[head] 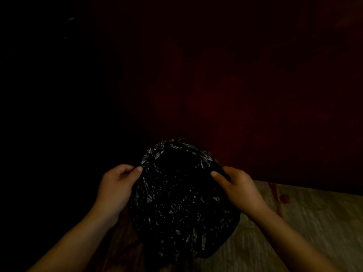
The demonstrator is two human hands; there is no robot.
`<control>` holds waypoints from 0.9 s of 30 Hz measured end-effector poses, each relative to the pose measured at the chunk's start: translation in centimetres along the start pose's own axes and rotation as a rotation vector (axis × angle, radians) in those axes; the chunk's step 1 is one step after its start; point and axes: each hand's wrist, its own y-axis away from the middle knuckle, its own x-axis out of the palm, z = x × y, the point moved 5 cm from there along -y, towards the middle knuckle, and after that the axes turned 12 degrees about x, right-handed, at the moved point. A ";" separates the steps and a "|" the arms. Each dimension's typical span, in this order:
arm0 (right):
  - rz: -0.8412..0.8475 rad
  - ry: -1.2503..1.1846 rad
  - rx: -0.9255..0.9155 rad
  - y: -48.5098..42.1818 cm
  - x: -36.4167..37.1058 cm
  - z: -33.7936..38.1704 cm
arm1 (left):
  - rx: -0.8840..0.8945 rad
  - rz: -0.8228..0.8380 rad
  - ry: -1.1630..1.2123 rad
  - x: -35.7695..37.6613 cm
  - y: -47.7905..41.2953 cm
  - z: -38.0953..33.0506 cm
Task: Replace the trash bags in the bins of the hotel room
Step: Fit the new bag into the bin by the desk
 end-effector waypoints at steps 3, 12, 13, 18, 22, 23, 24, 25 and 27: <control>0.170 -0.097 0.041 0.3 0.2 0.4 | 0.010 -0.009 -0.023 -1.3 0.1 -0.3; 0.019 0.447 -0.217 -0.2 2.0 -0.2 | -0.024 0.028 -0.090 -1.6 0.8 1.4; -0.010 0.500 -0.212 -0.2 2.2 -0.3 | -0.020 0.045 -0.102 -1.2 0.9 1.8; -0.037 0.429 -0.136 -1.3 1.8 -1.2 | -0.057 0.135 -0.148 0.4 1.1 3.9; 0.109 0.500 -0.166 -0.9 2.9 -1.2 | 0.106 0.153 -0.423 1.4 0.4 3.5; 0.105 0.549 -0.177 -0.8 3.1 -1.2 | 0.171 0.141 -0.481 1.7 0.3 2.9; 0.085 0.575 -0.181 -0.8 3.0 -1.2 | 0.195 0.170 -0.473 2.1 0.4 2.6; 0.067 0.571 -0.182 -0.7 2.8 -1.2 | 0.184 0.232 -0.428 2.7 0.3 2.7; 0.038 0.521 -0.186 -0.8 2.5 -1.2 | 0.117 0.372 -0.408 3.7 0.4 3.2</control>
